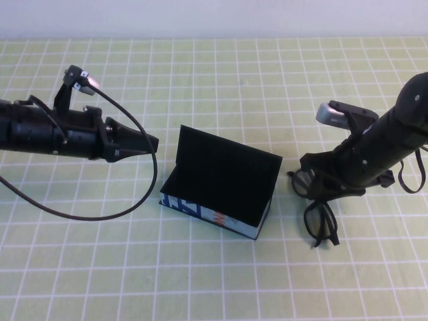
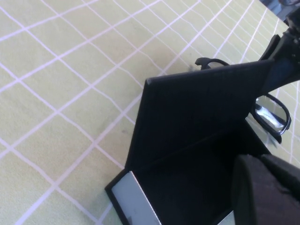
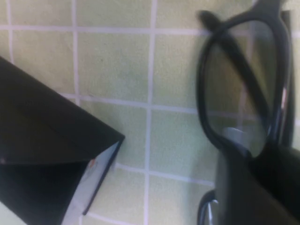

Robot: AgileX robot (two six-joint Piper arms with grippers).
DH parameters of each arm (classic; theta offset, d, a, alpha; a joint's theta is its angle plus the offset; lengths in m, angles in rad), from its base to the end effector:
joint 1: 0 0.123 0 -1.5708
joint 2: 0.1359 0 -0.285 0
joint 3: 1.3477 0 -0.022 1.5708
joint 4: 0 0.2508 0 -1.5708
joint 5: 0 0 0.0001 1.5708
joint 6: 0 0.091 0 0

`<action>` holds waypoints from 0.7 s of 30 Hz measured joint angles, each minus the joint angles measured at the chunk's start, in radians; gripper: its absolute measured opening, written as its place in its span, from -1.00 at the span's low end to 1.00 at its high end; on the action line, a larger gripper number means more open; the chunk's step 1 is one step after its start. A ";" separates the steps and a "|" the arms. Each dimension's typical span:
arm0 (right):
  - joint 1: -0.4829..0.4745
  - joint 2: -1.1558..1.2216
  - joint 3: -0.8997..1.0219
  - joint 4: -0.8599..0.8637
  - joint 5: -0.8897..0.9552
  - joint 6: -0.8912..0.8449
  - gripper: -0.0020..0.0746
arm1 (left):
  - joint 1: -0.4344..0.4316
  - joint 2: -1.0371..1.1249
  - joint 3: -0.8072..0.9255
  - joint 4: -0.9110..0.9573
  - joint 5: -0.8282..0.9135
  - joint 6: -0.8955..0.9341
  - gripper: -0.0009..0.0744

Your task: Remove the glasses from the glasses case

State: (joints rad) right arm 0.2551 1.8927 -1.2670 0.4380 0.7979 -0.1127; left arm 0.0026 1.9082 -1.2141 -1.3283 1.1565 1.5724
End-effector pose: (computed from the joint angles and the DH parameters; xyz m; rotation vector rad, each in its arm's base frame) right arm 0.3576 0.1218 0.1857 -0.1389 2.8863 0.5312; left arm 0.3673 -0.0799 0.2144 0.8925 2.0094 -1.1341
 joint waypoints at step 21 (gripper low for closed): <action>-0.002 -0.510 0.152 -0.081 0.197 0.027 -0.86 | 0.000 -0.168 -0.109 0.015 -0.083 -0.180 -0.99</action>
State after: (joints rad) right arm 0.2532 1.3827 -1.1155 0.3568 0.9948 -0.0854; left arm 0.0026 1.7397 -1.3227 -1.3129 1.0735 1.3925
